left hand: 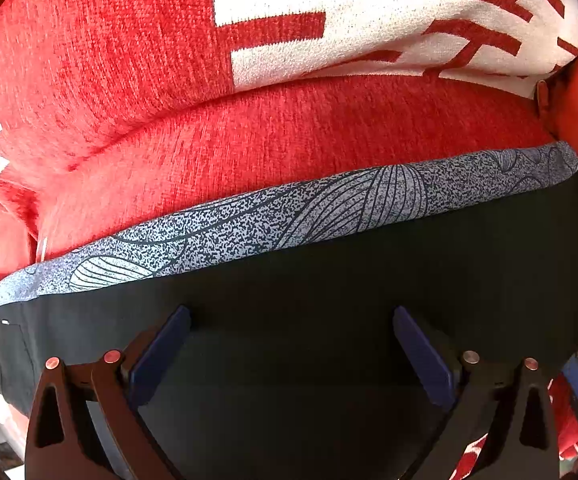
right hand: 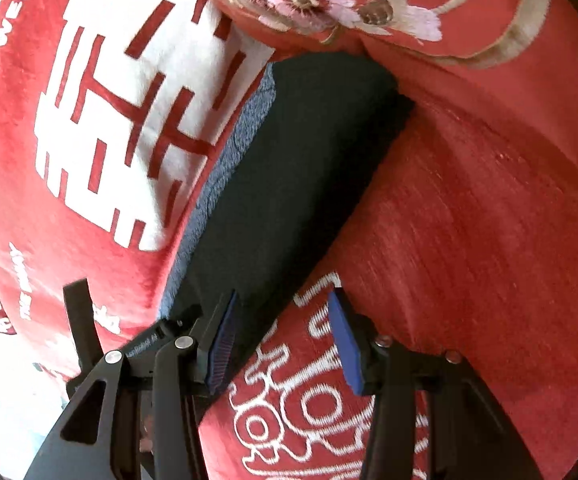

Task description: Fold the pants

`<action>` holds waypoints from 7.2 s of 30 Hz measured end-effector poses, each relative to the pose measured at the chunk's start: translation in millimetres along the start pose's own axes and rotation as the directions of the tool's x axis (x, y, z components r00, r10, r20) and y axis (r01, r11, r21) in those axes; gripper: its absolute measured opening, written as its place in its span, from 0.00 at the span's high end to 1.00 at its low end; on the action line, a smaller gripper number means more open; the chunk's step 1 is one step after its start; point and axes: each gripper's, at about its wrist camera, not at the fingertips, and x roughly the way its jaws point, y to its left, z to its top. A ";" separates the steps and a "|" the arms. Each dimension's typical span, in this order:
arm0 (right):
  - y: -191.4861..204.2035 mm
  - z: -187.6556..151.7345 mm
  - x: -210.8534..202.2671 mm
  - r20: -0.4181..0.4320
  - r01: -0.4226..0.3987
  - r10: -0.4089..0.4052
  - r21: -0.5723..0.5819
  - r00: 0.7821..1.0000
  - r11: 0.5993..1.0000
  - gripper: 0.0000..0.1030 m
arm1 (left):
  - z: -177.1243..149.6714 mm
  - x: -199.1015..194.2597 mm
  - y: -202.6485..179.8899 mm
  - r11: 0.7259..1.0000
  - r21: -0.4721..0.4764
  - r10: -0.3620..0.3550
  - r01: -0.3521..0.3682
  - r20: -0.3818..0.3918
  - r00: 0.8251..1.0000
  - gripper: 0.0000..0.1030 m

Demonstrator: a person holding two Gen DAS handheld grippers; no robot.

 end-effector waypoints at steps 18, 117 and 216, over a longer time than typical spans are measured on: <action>18.5 44.0 29.9 0.136 0.028 -0.024 -0.027 0.990 0.999 0.54 | -11.6 -13.6 -3.7 1.000 -0.001 0.002 -0.002 0.014 1.000 0.09; 261.1 -267.0 118.9 0.054 0.116 -0.338 -0.980 0.939 0.165 0.40 | -142.5 -57.3 270.0 0.948 -0.235 -0.202 0.213 0.068 0.977 0.23; 247.0 -190.7 104.8 -0.180 0.102 -0.479 -0.857 0.859 0.506 0.26 | -163.6 -55.8 274.1 0.917 -0.398 -0.037 0.014 -0.049 0.998 0.12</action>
